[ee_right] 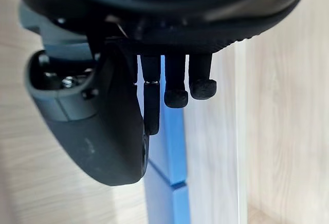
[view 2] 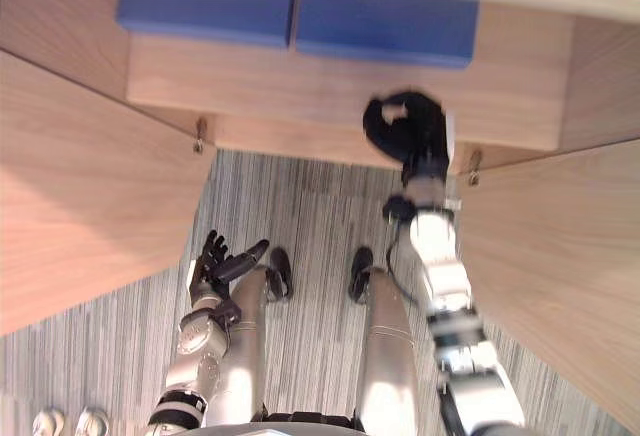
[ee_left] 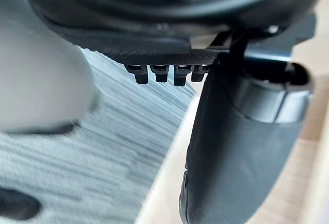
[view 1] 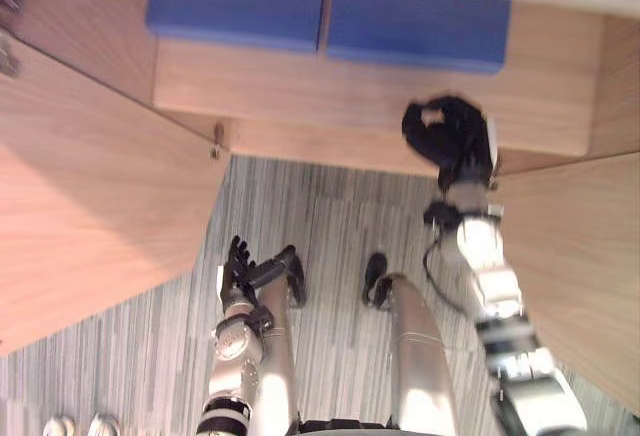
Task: Walk over to the cabinet, pick up the folder, carry it to the office cabinet, place the folder inside the office cabinet, then close the office cabinet door
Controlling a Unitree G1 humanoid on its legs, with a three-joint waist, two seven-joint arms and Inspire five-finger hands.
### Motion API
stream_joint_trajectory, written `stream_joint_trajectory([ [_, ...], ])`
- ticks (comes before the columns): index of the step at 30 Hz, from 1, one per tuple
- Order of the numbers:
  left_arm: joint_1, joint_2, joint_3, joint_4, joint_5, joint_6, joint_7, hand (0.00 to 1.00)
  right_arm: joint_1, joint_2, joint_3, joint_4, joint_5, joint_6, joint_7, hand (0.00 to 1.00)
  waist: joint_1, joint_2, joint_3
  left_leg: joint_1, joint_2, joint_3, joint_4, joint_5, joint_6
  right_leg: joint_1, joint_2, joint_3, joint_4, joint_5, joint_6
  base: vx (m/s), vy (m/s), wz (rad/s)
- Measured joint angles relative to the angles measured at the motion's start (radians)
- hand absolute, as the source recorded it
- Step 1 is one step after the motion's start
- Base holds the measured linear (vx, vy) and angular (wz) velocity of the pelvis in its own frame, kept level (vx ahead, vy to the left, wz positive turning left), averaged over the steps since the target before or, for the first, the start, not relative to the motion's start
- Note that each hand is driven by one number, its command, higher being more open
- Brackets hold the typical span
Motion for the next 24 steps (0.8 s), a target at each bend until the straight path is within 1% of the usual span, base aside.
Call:
stream_joint_trajectory([
  [1, 0.025, 0.006, -0.003, 0.005, 0.001, 0.0, -0.002, 1.0, 0.074, 0.034, 0.0, -0.008, -0.035, -0.011, 0.014, 0.0, -0.007, -0.009, -0.013, 0.065, 0.001, 0.022, -0.046, 0.005, 0.0, 0.054, 0.006, 0.01, -0.044, 0.014, 0.003, 0.06, 0.046, -0.27],
  [2, 0.036, 0.01, -0.006, 0.015, 0.008, 0.0, -0.004, 1.0, 0.11, 0.047, 0.0, -0.008, -0.051, -0.012, 0.018, 0.0, -0.007, -0.015, -0.029, 0.09, 0.001, 0.034, -0.068, 0.008, 0.0, 0.071, 0.011, 0.02, -0.066, 0.021, 0.004, 0.07, 0.04, -0.35],
  [3, 0.047, 0.018, -0.016, 0.043, 0.02, 0.001, -0.009, 1.0, 0.165, 0.064, -0.004, 0.0, -0.071, -0.014, 0.027, 0.0, -0.007, -0.018, -0.059, 0.121, 0.002, 0.046, -0.101, 0.015, 0.0, 0.097, 0.019, 0.028, -0.104, 0.035, 0.007, 0.13, 0.043, -0.3],
  [4, 0.056, 0.034, -0.025, 0.091, 0.032, 0.004, -0.013, 1.0, 0.222, 0.083, -0.011, 0.041, -0.1, -0.024, 0.039, 0.0, -0.017, -0.019, -0.085, 0.175, -0.001, 0.055, -0.158, 0.03, 0.0, 0.153, 0.029, 0.03, -0.172, 0.058, 0.009, 0.18, 0.028, -0.25],
  [5, 0.06, 0.045, -0.03, 0.125, 0.039, 0.006, -0.017, 1.0, 0.247, 0.097, -0.018, 0.091, -0.117, -0.026, 0.05, 0.0, -0.027, -0.025, -0.098, 0.22, -0.006, 0.064, -0.207, 0.044, -0.002, 0.196, 0.036, 0.034, -0.225, 0.076, 0.011, 0.23, 0.033, -0.21],
  [6, 0.063, 0.059, -0.032, 0.176, 0.039, 0.015, -0.021, 1.0, 0.269, 0.113, -0.028, 0.191, -0.129, -0.03, 0.062, 0.0, -0.04, -0.031, -0.127, 0.269, -0.013, 0.078, -0.267, 0.066, -0.005, 0.243, 0.042, 0.038, -0.292, 0.104, 0.016, 0.19, 0.022, -0.17],
  [7, 0.063, 0.062, -0.032, 0.202, 0.04, 0.022, -0.023, 1.0, 0.273, 0.118, -0.038, 0.252, -0.13, -0.03, 0.068, 0.0, -0.048, -0.03, -0.145, 0.292, -0.017, 0.082, -0.298, 0.075, -0.004, 0.268, 0.045, 0.04, -0.327, 0.119, 0.017, 0.19, 0.026, -0.21],
  [8, 0.064, 0.07, -0.032, 0.24, 0.046, 0.031, -0.032, 1.0, 0.274, 0.129, -0.065, 0.375, -0.13, -0.027, 0.078, 1.0, -0.057, -0.03, -0.167, 0.343, -0.025, 0.097, -0.363, 0.097, -0.003, 0.316, 0.051, 0.048, -0.399, 0.148, 0.021, 0.15, 0.024, -0.24],
  [9, 0.065, 0.076, -0.032, 0.259, 0.067, 0.035, -0.039, 1.0, 0.274, 0.139, -0.093, 0.457, -0.13, -0.021, 0.085, 1.0, -0.058, -0.029, -0.172, 0.388, -0.033, 0.11, -0.409, 0.11, -0.003, 0.358, 0.054, 0.055, -0.448, 0.169, 0.025, 0.2, 0.053, -0.32],
  [11, 0.078, 0.089, -0.029, 0.273, 0.107, 0.04, -0.048, 1.0, 0.289, 0.152, -0.167, 0.635, -0.13, 0.002, 0.093, 1.0, -0.063, -0.025, -0.207, 0.484, -0.051, 0.146, -0.517, 0.141, -0.004, 0.439, 0.057, 0.077, -0.557, 0.212, 0.035, 0.19, 0.074, -0.37],
  [12, 0.084, 0.095, -0.029, 0.273, 0.118, 0.04, -0.051, 1.0, 0.298, 0.153, -0.195, 0.683, -0.128, 0.01, 0.093, 1.0, -0.065, -0.022, -0.22, 0.515, -0.056, 0.158, -0.551, 0.148, -0.006, 0.469, 0.059, 0.084, -0.594, 0.227, 0.039, 0.13, 0.061, -0.3],
  [13, 0.086, 0.099, -0.029, 0.275, 0.123, 0.04, -0.053, 1.0, 0.307, 0.155, -0.215, 0.705, -0.128, 0.015, 0.092, 1.0, -0.068, -0.018, -0.229, 0.533, -0.06, 0.161, -0.568, 0.15, -0.006, 0.486, 0.06, 0.088, -0.615, 0.235, 0.04, 0.09, 0.046, -0.21],
  [15, 0.09, 0.11, -0.019, 0.291, 0.146, 0.04, -0.055, 1.0, 0.33, 0.159, -0.278, 0.761, -0.123, 0.021, 0.086, 1.0, -0.088, -0.008, -0.267, 0.576, -0.068, 0.173, -0.606, 0.154, -0.007, 0.533, 0.061, 0.099, -0.671, 0.256, 0.047, 0.09, 0.051, -0.2],
  [16, 0.09, 0.118, -0.017, 0.304, 0.154, 0.04, -0.055, 1.0, 0.34, 0.159, -0.307, 0.78, -0.118, 0.021, 0.08, 1.0, -0.094, -0.007, -0.286, 0.601, -0.071, 0.189, -0.621, 0.154, -0.007, 0.553, 0.062, 0.11, -0.693, 0.264, 0.049, 0.09, 0.058, -0.31],
  [19, 0.098, 0.124, -0.014, 0.308, 0.155, 0.041, -0.055, 1.0, 0.356, 0.159, -0.37, 0.802, -0.096, 0.021, 0.07, 1.0, -0.108, -0.005, -0.314, 0.651, -0.078, 0.213, -0.651, 0.154, -0.007, 0.589, 0.064, 0.138, -0.726, 0.279, 0.052, 0.04, 0.033, -0.3],
  [23, 0.104, 0.125, -0.014, 0.31, 0.155, 0.041, -0.056, 1.0, 0.354, 0.173, -0.454, 0.802, -0.036, 0.02, 0.068, 1.0, -0.112, -0.003, -0.317, 0.689, -0.08, 0.26, -0.67, 0.154, -0.007, 0.597, 0.074, 0.199, -0.751, 0.312, 0.05, -0.03, 0.021, -0.45],
  [24, 0.109, 0.125, -0.012, 0.313, 0.155, 0.042, -0.055, 1.0, 0.354, 0.18, -0.493, 0.801, -0.009, 0.019, 0.065, 1.0, -0.114, -0.003, -0.317, 0.698, -0.081, 0.28, -0.672, 0.153, -0.007, 0.595, 0.076, 0.225, -0.757, 0.322, 0.05, -0.07, 0.009, -0.68],
])
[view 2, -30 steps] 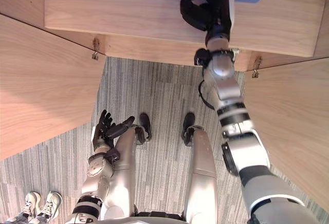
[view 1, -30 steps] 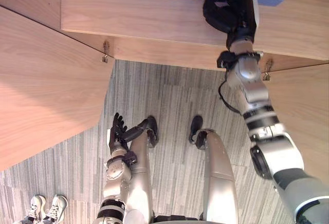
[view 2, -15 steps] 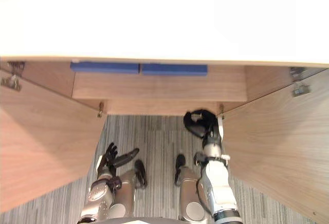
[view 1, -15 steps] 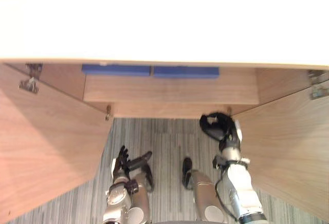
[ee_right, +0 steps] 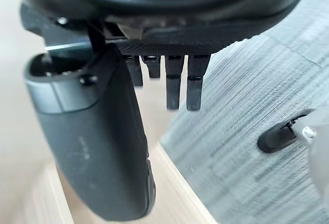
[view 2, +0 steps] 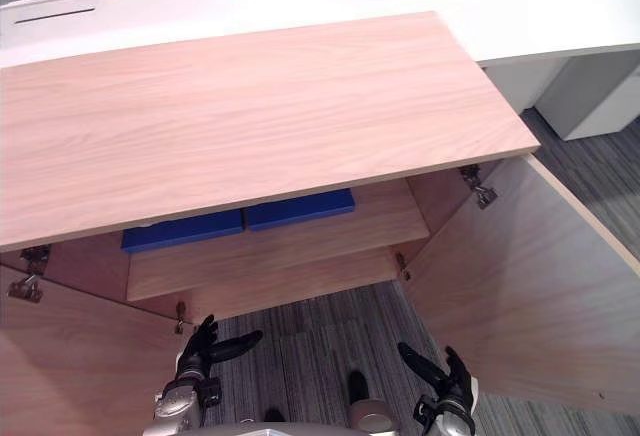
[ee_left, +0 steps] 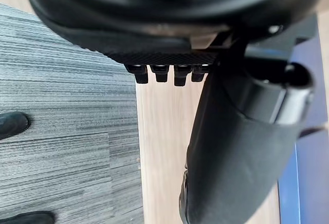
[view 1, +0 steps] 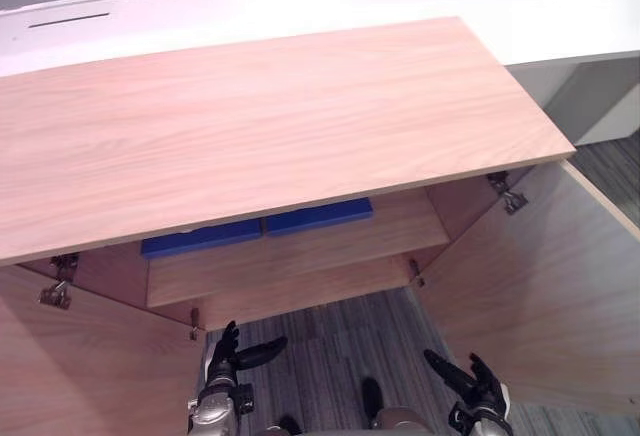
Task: Walk over to the cabinet, pick up the folder, carry it to the office cabinet, place the folder inside the office cabinet, then close the office cabinet door
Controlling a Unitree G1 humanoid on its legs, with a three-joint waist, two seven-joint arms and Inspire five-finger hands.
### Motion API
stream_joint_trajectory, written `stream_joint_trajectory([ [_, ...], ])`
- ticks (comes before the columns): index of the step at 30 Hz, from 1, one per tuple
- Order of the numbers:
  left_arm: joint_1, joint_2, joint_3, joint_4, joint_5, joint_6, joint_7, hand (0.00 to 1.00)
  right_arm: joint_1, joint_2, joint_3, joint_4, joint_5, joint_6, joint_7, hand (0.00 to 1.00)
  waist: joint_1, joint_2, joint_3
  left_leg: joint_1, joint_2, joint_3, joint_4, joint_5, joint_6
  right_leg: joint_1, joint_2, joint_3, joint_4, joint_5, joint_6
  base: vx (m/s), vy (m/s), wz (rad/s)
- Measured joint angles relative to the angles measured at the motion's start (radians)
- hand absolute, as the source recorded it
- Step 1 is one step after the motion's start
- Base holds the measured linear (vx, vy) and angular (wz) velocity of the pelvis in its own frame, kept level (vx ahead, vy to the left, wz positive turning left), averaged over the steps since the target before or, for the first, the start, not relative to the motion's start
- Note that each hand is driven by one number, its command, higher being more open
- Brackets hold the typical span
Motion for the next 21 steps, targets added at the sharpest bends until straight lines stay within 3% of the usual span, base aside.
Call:
stream_joint_trajectory([
  [2, 0.013, 0.0, 0.001, 0.004, 0.0, 0.003, 0.0, 1.0, 0.0, 0.01, -0.065, -0.004, 0.066, 0.0, -0.017, 1.0, -0.003, 0.001, -0.002, 0.014, -0.002, 0.04, -0.002, 0.0, 0.0, -0.007, 0.009, 0.043, -0.004, 0.012, 0.0, -0.09, -0.009, -0.72],
  [4, 0.044, -0.009, 0.022, 0.004, 0.0, 0.009, 0.0, 1.0, 0.005, 0.015, -0.128, -0.05, 0.127, 0.0, -0.041, 1.0, -0.028, 0.008, -0.007, 0.032, -0.002, 0.099, -0.003, -0.003, -0.004, -0.025, 0.022, 0.111, -0.002, 0.027, -0.001, -0.11, -0.035, -0.96],
  [9, 0.089, -0.014, 0.034, 0.029, 0.023, 0.01, -0.005, 1.0, 0.006, -0.003, -0.171, -0.219, 0.138, -0.004, -0.07, 1.0, -0.051, 0.019, -0.014, 0.062, 0.005, 0.208, 0.004, -0.026, -0.025, -0.079, 0.065, 0.269, 0.016, 0.061, -0.005, -0.09, -0.058, -1.03],
  [14, 0.091, -0.006, -0.006, 0.036, 0.039, 0.009, -0.041, 1.0, -0.043, -0.151, -0.173, -0.248, 0.135, -0.012, -0.052, 1.0, -0.064, 0.024, -0.01, 0.052, 0.01, 0.277, 0.037, -0.057, -0.055, -0.106, 0.074, 0.326, -0.008, 0.084, -0.022, -0.11, -0.093, -0.48],
  [17, 0.092, 0.008, -0.035, 0.039, 0.04, 0.009, -0.049, 1.0, -0.11, -0.253, -0.149, -0.234, 0.133, -0.013, -0.034, 1.0, -0.068, 0.037, -0.003, 0.04, 0.009, 0.3, 0.048, -0.062, -0.056, -0.123, 0.075, 0.344, -0.016, 0.096, -0.023, -0.05, -0.063, -0.26],
  [19, 0.091, 0.025, -0.055, 0.048, 0.04, 0.004, -0.061, 1.0, -0.196, -0.381, -0.069, -0.187, 0.119, -0.014, -0.006, 1.0, -0.079, 0.055, 0.008, 0.025, 0.006, 0.308, 0.059, -0.065, -0.052, -0.136, 0.074, 0.356, -0.034, 0.113, -0.016, 0.01, -0.036, -0.16],
  [21, 0.084, 0.037, -0.056, 0.067, 0.04, -0.006, -0.065, 1.0, -0.271, -0.444, -0.013, -0.15, 0.113, -0.016, 0.014, 1.0, -0.079, 0.067, 0.02, 0.017, 0.006, 0.31, 0.068, -0.065, -0.042, -0.141, 0.074, 0.371, -0.04, 0.13, -0.013, 0.05, -0.024, -0.24],
])
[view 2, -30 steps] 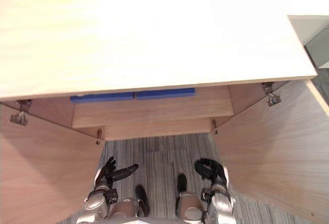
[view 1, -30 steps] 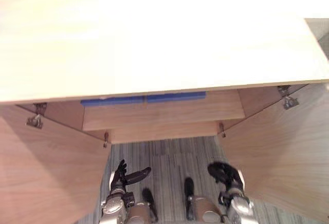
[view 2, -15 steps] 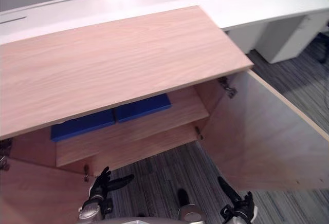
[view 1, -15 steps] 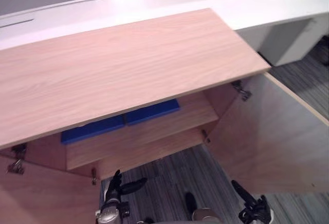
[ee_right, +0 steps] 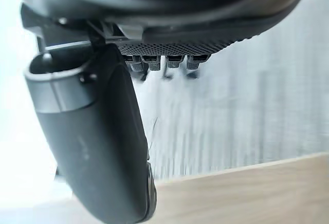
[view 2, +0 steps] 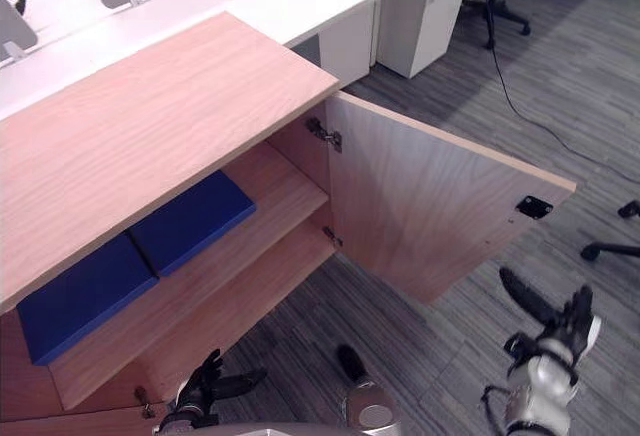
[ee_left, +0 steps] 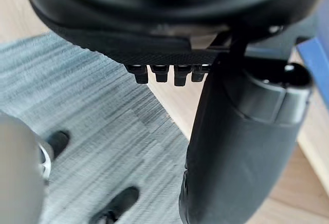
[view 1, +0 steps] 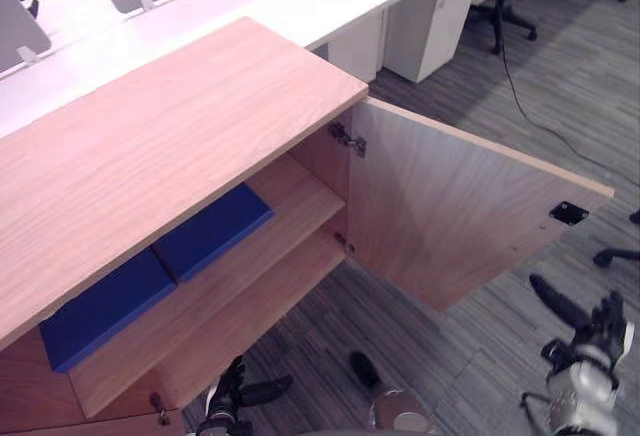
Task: Walk over to the cabinet, pick up the folder, carry it to the office cabinet, place the folder inside the office cabinet, then close the office cabinet door
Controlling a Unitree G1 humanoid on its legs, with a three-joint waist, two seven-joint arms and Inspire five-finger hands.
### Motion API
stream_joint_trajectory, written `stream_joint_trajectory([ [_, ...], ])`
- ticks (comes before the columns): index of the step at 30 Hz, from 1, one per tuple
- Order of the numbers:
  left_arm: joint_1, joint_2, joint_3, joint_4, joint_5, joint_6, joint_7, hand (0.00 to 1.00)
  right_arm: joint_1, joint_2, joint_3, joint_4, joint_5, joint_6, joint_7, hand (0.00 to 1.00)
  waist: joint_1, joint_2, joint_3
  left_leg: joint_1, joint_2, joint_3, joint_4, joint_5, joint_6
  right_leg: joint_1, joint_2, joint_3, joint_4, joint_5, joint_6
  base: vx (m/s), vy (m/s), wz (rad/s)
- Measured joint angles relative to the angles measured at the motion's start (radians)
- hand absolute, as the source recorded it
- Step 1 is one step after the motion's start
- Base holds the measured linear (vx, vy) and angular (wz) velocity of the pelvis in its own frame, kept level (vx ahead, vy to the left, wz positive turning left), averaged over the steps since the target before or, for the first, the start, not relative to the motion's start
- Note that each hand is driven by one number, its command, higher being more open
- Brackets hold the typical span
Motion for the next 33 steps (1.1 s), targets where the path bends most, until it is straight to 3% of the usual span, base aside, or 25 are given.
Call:
stream_joint_trajectory([
  [6, -0.006, 0.008, -0.001, 0.007, -0.001, -0.019, -0.001, 1.0, -0.176, -0.105, 0.175, 0.093, -0.037, 0.0, 0.049, 1.0, 0.021, 0.048, 0.034, -0.022, -0.001, -0.005, 0.0, -0.011, 0.011, -0.035, 0.016, 0.03, 0.001, 0.014, 0.017, 0.07, -0.006, -0.18],
  [13, -0.019, 0.008, -0.005, 0.007, 0.001, -0.022, -0.005, 1.0, -0.196, -0.131, 0.24, 0.098, -0.077, 0.001, 0.06, 1.0, 0.02, 0.05, 0.055, -0.029, -0.003, -0.011, -0.003, -0.011, 0.011, -0.045, 0.016, 0.034, 0.001, 0.014, 0.018, 0.02, -0.022, -0.02],
  [15, -0.025, 0.008, -0.005, 0.008, 0.003, -0.022, -0.005, 1.0, -0.165, -0.131, 0.253, 0.045, -0.079, 0.011, 0.048, 1.0, 0.019, 0.049, 0.055, -0.029, -0.002, -0.012, -0.003, -0.011, 0.011, -0.045, 0.016, 0.034, 0.001, 0.015, 0.019, 0.0, -0.037, -0.02],
  [18, -0.033, 0.006, 0.004, 0.009, 0.031, -0.023, -0.004, 1.0, -0.003, -0.099, 0.245, -0.189, -0.101, 0.019, 0.027, 1.0, 0.014, 0.045, 0.058, -0.037, -0.003, -0.011, -0.002, -0.011, 0.012, -0.054, 0.02, 0.041, 0.001, 0.021, 0.02, 0.0, -0.038, -0.06],
  [22, -0.049, -0.007, 0.018, 0.009, 0.062, -0.024, -0.003, 1.0, 0.201, 0.049, 0.238, -0.502, -0.157, 0.017, 0.024, 1.0, -0.019, 0.026, 0.07, -0.031, 0.008, -0.009, 0.007, -0.011, 0.012, -0.048, 0.027, 0.051, 0.001, 0.031, 0.017, 0.0, -0.06, -0.07],
  [25, -0.068, -0.013, 0.018, 0.023, 0.099, -0.028, 0.0, 1.0, 0.393, 0.14, 0.326, -0.697, -0.194, -0.004, 0.04, 1.0, -0.035, -0.007, 0.082, -0.032, 0.014, -0.004, 0.029, -0.013, 0.013, -0.045, 0.028, 0.061, 0.0, 0.041, 0.017, -0.04, -0.055, -0.07],
  [29, -0.083, -0.011, 0.018, 0.087, 0.128, -0.031, 0.0, 1.0, 0.617, 0.134, 0.532, -0.822, -0.226, -0.035, 0.121, 1.0, -0.04, -0.053, 0.077, -0.032, 0.036, -0.008, 0.078, -0.034, 0.008, -0.025, 0.032, 0.058, 0.0, 0.04, 0.02, -0.03, -0.055, 0.0],
  [33, -0.093, -0.01, 0.011, 0.126, 0.151, -0.03, 0.0, 1.0, 0.689, 0.09, 0.699, -0.859, -0.325, -0.043, 0.212, 1.0, -0.039, -0.083, 0.063, -0.057, 0.045, -0.047, 0.117, -0.046, 0.008, -0.021, 0.017, 0.019, 0.0, 0.036, 0.011, -0.03, -0.032, 0.22],
])
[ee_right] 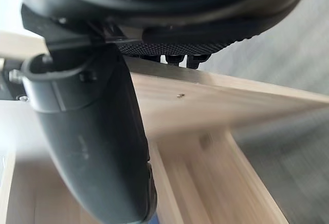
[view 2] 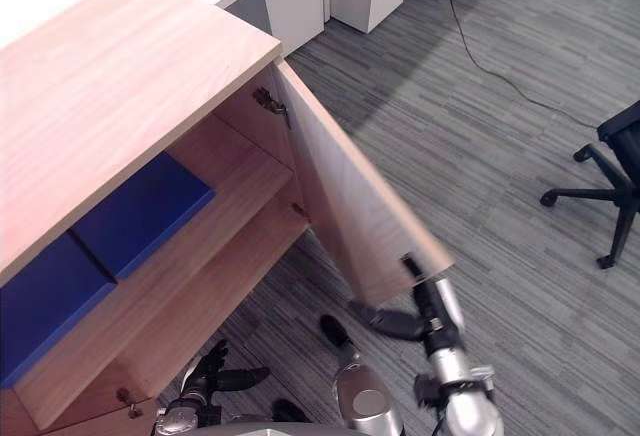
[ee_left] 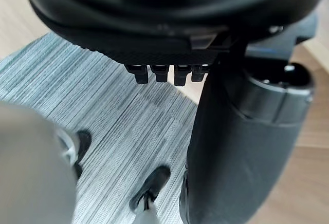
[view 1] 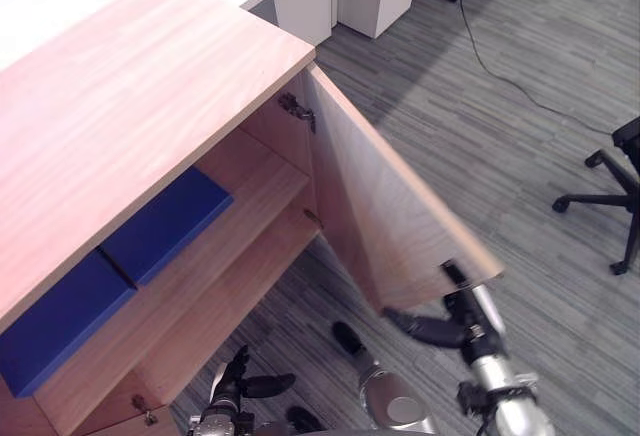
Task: Walk over to the cabinet, pick up the folder, carry it to the office cabinet, place the folder inside the office cabinet, then close the office cabinet door
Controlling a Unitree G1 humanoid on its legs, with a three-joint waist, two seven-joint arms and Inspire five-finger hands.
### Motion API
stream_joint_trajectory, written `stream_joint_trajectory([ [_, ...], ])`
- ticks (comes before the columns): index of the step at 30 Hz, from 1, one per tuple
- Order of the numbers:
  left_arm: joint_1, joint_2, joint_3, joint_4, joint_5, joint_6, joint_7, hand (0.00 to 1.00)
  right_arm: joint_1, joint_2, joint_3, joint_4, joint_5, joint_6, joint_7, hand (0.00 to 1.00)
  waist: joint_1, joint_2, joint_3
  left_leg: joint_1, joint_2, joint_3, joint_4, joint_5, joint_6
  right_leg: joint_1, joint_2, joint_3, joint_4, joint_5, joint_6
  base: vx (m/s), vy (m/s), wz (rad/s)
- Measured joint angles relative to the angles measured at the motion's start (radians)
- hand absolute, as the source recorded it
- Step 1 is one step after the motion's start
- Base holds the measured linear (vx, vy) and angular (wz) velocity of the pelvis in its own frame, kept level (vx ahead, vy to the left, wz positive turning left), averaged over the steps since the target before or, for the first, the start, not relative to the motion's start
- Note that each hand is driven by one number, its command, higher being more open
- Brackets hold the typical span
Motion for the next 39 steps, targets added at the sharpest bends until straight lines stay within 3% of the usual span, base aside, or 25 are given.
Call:
stream_joint_trajectory([
  [5, -0.003, 0.011, -0.054, -0.001, 0.005, -0.001, 0.003, 1.0, -0.085, -0.03, 0.163, -0.021, -0.103, -0.007, 0.062, 1.0, 0.045, -0.012, -0.012, -0.047, -0.004, -0.14, 0.042, 0.004, 0.02, 0.035, -0.043, -0.134, 0.0, -0.007, -0.015, -0.03, -0.001, 0.79],
  [8, -0.009, 0.014, -0.055, -0.007, 0.004, -0.001, 0.005, 1.0, -0.194, -0.029, 0.21, -0.018, -0.116, -0.015, 0.056, 1.0, 0.078, -0.023, -0.021, -0.073, -0.015, -0.212, 0.052, 0.013, 0.034, 0.049, -0.066, -0.203, 0.0, -0.016, -0.016, -0.03, 0.019, 0.83],
  [11, -0.016, 0.019, -0.071, -0.011, 0.001, 0.001, 0.015, 1.0, -0.373, 0.002, 0.214, 0.1, -0.148, -0.017, 0.003, 1.0, 0.103, -0.034, -0.039, -0.116, -0.039, -0.319, 0.049, 0.038, 0.057, 0.063, -0.099, -0.312, 0.0, -0.02, -0.011, -0.03, 0.011, 1.08],
  [16, -0.021, 0.025, -0.072, -0.041, -0.04, 0.006, 0.044, 1.0, -0.732, 0.108, 0.062, 0.463, -0.17, -0.015, -0.139, 1.0, 0.177, -0.037, -0.047, -0.153, -0.095, -0.48, -0.02, 0.111, 0.063, 0.085, -0.146, -0.477, 0.0, -0.041, -0.006, -0.04, -0.006, 0.96],
  [19, -0.016, 0.028, -0.052, -0.048, -0.08, 0.013, 0.045, 1.0, -0.833, 0.13, -0.106, 0.621, -0.113, -0.007, -0.233, 1.0, 0.189, -0.037, -0.047, -0.172, -0.116, -0.552, -0.063, 0.157, 0.058, 0.085, -0.161, -0.548, 0.0, -0.044, -0.008, -0.05, -0.025, 0.78],
  [21, -0.016, 0.027, -0.051, -0.049, -0.096, 0.014, 0.045, 1.0, -0.876, 0.109, -0.135, 0.709, -0.07, 0.016, -0.25, 1.0, 0.2, -0.035, -0.045, -0.173, -0.123, -0.574, -0.09, 0.18, 0.056, 0.084, -0.166, -0.571, 0.0, -0.047, -0.008, -0.05, -0.013, 0.46],
  [23, -0.014, 0.025, -0.036, -0.055, -0.125, 0.012, 0.046, 1.0, -0.874, 0.091, -0.134, 0.778, -0.042, 0.049, -0.264, 1.0, 0.221, -0.034, -0.045, -0.175, -0.129, -0.623, -0.131, 0.217, 0.049, 0.087, -0.173, -0.621, 0.0, -0.062, -0.005, -0.05, -0.033, 0.62],
  [28, 0.047, 0.002, 0.055, -0.128, -0.196, 0.01, 0.047, 1.0, -0.777, 0.113, -0.154, 0.768, -0.014, 0.053, -0.26, 1.0, 0.236, -0.025, -0.04, -0.162, -0.139, -0.723, -0.172, 0.25, 0.034, 0.133, -0.172, -0.715, 0.0, -0.095, -0.011, -0.01, -0.031, 0.64],
  [32, 0.086, 0.001, 0.191, -0.184, -0.303, 0.009, 0.049, 1.0, -0.666, 0.126, -0.154, 0.778, -0.015, 0.041, -0.217, 1.0, 0.279, -0.01, -0.037, -0.15, -0.147, -0.818, -0.221, 0.279, 0.027, 0.174, -0.174, -0.813, 0.002, -0.131, -0.009, 0.05, -0.035, 0.74],
  [35, 0.095, 0.017, 0.304, -0.255, -0.355, 0.007, 0.068, 1.0, -0.636, 0.172, -0.151, 0.9, -0.028, 0.047, -0.179, 1.0, 0.314, -0.003, -0.036, -0.131, -0.154, -0.905, -0.258, 0.307, 0.031, 0.22, -0.174, -0.911, 0.012, -0.153, -0.003, 0.11, -0.056, 0.93],
  [39, 0.096, 0.105, 0.371, -0.373, -0.375, -0.005, 0.083, 1.0, -0.633, 0.213, -0.116, 0.978, -0.056, 0.06, -0.157, 1.0, 0.383, -0.003, -0.036, -0.131, -0.163, -0.983, -0.268, 0.317, 0.035, 0.248, -0.176, -0.98, 0.018, -0.175, -0.006, 0.11, -0.026, 0.6],
])
